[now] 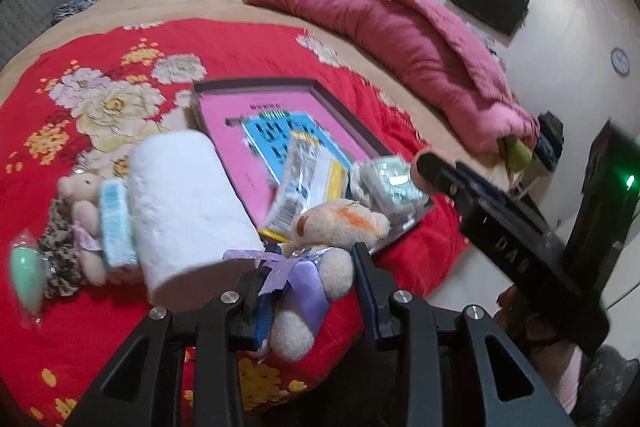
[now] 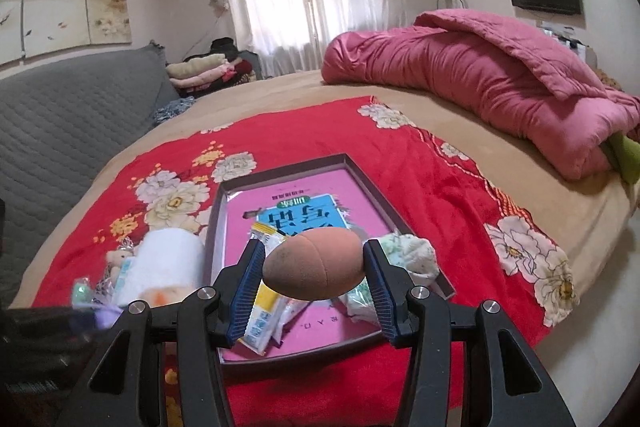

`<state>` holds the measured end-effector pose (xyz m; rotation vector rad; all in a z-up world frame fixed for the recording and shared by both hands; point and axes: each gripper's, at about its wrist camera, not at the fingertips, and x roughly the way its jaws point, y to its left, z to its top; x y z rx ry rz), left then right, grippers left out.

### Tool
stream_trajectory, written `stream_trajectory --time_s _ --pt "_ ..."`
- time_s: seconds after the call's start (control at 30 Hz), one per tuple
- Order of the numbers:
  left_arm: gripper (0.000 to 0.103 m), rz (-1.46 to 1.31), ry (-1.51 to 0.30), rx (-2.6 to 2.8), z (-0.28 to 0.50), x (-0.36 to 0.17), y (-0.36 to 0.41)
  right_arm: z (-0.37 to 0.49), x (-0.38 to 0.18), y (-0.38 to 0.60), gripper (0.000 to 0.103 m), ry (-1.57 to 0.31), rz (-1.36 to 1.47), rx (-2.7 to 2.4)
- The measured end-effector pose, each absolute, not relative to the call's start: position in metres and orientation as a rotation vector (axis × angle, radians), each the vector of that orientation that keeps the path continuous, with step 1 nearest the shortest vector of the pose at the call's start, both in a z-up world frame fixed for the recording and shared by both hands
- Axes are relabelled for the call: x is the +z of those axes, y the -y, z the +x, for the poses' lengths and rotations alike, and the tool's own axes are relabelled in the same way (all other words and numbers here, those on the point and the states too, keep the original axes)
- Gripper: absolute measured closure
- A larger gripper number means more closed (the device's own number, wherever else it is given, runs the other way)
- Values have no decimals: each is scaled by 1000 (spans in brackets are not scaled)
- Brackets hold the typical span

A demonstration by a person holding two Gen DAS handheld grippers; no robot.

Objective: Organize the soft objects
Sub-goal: 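Carry the teddy bear in the left gripper while the right carries the sponge over the tray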

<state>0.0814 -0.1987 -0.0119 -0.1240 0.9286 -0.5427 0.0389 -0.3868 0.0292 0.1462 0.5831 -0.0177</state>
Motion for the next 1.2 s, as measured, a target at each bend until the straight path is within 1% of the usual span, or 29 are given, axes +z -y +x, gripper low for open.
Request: stream_trajectory --time_s 0.17,0.47,0.87,1.2 --pt "67 -76 -957 -544 83 -25 215 45 19 387 51 -622 144 2" --pt "67 -8 -961 -527 90 -34 229 56 6 382 50 -667 138 28" --pt "67 15 -933 -538 114 -41 246 69 -2 387 50 -693 151 29" --pt "67 109 -899 -576 108 -51 268 91 -15 389 50 -759 151 25"
